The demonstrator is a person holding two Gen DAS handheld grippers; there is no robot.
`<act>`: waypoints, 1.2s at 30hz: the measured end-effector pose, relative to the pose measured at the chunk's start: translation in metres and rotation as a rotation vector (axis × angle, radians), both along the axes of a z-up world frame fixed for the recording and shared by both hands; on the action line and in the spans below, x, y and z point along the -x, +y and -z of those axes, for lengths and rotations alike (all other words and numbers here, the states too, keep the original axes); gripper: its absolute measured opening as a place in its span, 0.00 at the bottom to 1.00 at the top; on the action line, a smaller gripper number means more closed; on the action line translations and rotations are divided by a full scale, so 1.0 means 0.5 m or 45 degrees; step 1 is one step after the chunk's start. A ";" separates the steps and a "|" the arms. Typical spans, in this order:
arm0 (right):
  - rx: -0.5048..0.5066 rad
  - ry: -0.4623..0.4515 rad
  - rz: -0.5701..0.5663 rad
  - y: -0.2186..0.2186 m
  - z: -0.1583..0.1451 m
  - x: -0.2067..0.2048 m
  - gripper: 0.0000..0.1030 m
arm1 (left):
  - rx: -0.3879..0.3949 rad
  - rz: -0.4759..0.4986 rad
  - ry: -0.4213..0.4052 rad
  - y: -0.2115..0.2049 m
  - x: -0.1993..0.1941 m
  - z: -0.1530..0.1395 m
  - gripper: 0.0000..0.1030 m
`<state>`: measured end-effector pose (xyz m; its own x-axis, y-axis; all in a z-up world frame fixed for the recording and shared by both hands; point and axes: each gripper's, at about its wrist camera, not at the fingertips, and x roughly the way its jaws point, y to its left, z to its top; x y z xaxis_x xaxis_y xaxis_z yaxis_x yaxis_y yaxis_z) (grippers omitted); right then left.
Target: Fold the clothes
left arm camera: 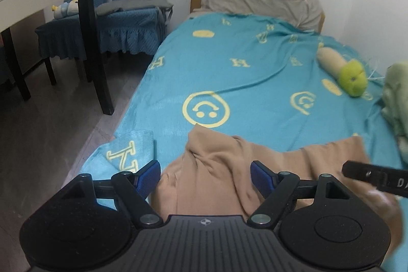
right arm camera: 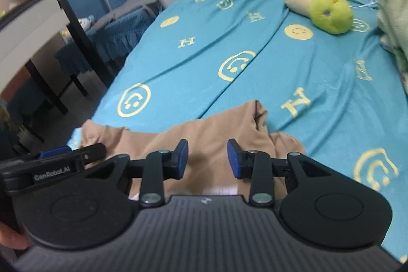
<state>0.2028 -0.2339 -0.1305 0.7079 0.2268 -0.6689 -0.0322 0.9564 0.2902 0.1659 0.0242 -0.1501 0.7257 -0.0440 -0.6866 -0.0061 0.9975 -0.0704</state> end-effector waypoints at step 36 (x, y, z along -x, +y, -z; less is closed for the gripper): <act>-0.111 0.109 0.036 -0.011 0.037 0.038 0.35 | 0.863 -0.339 0.386 0.031 0.086 0.097 0.93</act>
<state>0.1837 -0.2392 -0.1493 0.6562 0.2676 -0.7055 0.0228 0.9275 0.3730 0.1231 0.0398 -0.1988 0.5562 -0.3745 -0.7419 -0.3551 0.6999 -0.6196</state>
